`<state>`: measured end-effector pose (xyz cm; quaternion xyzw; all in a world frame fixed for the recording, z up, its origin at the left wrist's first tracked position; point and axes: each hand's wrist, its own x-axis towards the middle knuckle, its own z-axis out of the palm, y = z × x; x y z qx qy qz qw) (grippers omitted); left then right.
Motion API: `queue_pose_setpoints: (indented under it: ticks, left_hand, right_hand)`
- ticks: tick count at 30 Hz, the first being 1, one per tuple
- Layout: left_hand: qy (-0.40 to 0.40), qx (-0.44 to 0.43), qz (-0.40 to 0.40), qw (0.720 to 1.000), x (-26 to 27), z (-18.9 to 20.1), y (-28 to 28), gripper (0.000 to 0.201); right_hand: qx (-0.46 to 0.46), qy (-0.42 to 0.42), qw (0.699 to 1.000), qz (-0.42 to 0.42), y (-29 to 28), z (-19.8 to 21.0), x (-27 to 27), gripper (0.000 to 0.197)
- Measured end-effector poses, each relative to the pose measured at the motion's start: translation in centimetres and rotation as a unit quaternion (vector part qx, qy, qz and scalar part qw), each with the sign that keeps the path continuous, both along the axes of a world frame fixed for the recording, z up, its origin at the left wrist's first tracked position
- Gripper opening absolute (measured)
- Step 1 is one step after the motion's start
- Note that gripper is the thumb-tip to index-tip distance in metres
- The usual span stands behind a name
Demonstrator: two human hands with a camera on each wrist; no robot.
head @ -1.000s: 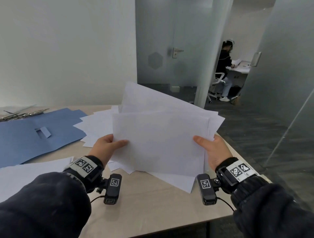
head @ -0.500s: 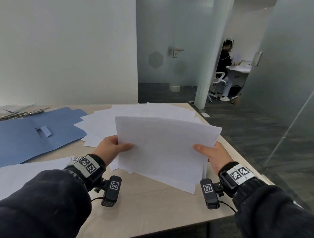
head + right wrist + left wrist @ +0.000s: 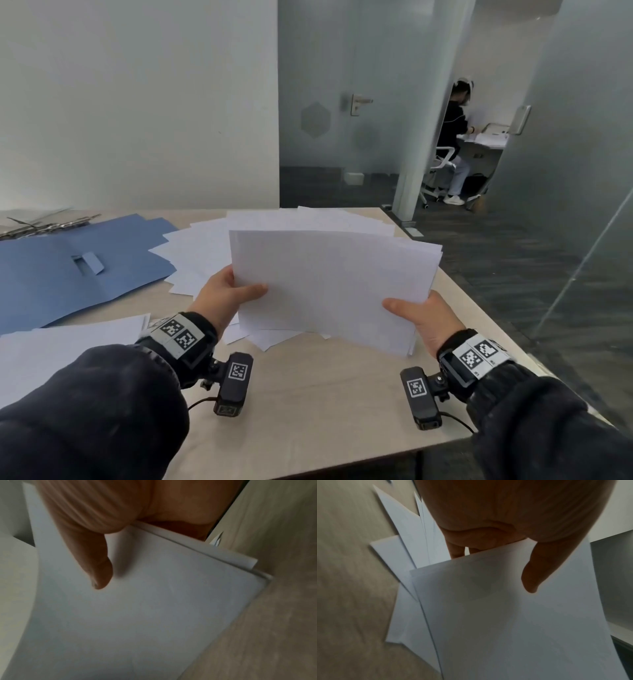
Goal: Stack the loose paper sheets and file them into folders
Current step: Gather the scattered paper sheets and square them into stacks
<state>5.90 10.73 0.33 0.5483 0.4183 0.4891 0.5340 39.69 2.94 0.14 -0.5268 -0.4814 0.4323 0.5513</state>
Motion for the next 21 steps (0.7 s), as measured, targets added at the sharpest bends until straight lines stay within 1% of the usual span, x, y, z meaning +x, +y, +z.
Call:
queue_pose_setpoints:
  ticks: [6, 9, 12, 13, 17, 20, 21]
  left_hand:
    - [0.000, -0.001, -0.015, 1.000, 0.8, 0.0, -0.3, 0.056]
    - [-0.018, 0.004, -0.017, 1.000, 1.1, 0.3, -0.3, 0.058]
    - [-0.031, -0.003, -0.015, 0.999, 1.4, 0.2, -0.6, 0.061]
    - [-0.031, -0.012, -0.014, 0.999, 1.7, 0.1, -0.8, 0.059]
    - [-0.020, -0.044, -0.019, 0.999, 2.8, 0.0, -1.9, 0.041]
    - [-0.013, -0.047, 0.008, 0.999, 2.6, 0.5, -2.3, 0.018]
    - [-0.014, -0.045, 0.020, 0.999, 2.2, 0.7, -2.3, 0.015]
  right_hand:
    - [0.012, 0.006, 1.000, -0.013, -0.1, 0.1, -0.1, 0.042]
    - [0.032, 0.037, 0.998, -0.032, -0.2, 0.6, -0.2, 0.051]
    - [0.031, 0.060, 0.997, -0.041, -0.4, 0.5, -0.1, 0.034]
    - [0.024, 0.060, 0.997, -0.046, -0.5, 0.2, -0.1, 0.032]
    - [-0.014, 0.028, 0.997, -0.066, -0.5, -0.5, -0.5, 0.042]
    - [-0.017, 0.023, 0.997, -0.073, -0.4, -0.3, -0.9, 0.046]
    - [-0.016, 0.020, 0.997, -0.071, -0.3, 0.0, -1.1, 0.045]
